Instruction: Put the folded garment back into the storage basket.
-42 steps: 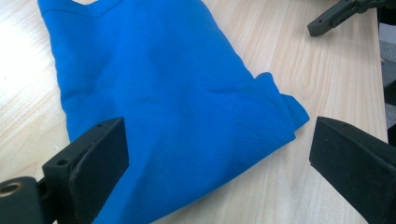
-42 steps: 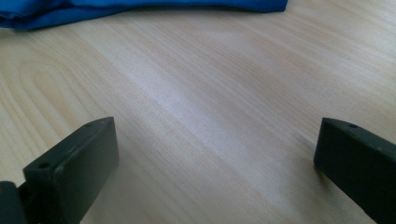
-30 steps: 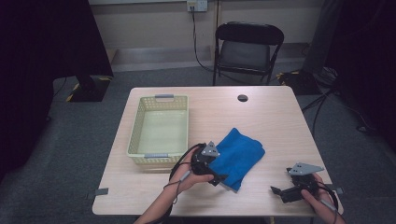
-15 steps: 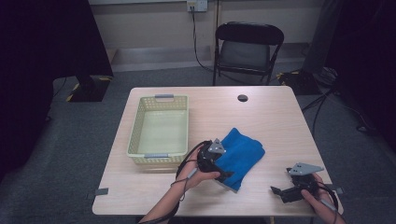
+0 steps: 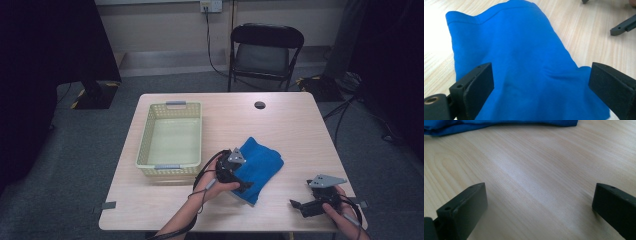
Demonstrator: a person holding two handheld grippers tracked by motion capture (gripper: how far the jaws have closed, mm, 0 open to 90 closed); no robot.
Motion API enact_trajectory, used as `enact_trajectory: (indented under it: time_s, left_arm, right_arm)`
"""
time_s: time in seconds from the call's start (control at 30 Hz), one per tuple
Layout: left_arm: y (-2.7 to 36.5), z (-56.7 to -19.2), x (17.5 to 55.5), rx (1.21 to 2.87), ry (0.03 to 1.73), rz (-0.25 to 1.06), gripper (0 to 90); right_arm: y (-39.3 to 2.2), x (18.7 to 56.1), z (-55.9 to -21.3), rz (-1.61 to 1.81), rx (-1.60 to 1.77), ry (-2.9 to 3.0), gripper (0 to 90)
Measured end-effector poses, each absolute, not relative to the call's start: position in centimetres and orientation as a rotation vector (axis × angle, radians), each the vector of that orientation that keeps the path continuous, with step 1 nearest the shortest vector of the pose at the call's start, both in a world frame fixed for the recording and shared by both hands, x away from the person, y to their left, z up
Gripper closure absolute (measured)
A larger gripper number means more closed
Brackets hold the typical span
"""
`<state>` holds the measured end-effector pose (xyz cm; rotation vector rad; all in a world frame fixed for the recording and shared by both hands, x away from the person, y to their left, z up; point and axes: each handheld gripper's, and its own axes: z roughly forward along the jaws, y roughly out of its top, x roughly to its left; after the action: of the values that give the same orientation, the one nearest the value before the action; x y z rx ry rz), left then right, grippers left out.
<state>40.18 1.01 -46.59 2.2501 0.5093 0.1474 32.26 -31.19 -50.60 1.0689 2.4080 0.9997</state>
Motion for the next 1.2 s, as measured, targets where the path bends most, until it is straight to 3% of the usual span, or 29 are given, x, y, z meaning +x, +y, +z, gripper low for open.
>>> enact_trajectory:
  time_s: [1.2]
  left_arm:
    - [-2.0,-49.4,42.9,2.285,0.704,0.289,8.7]
  right_arm:
    - [-31.2,32.3,-50.6,1.000,1.069,2.408,0.0]
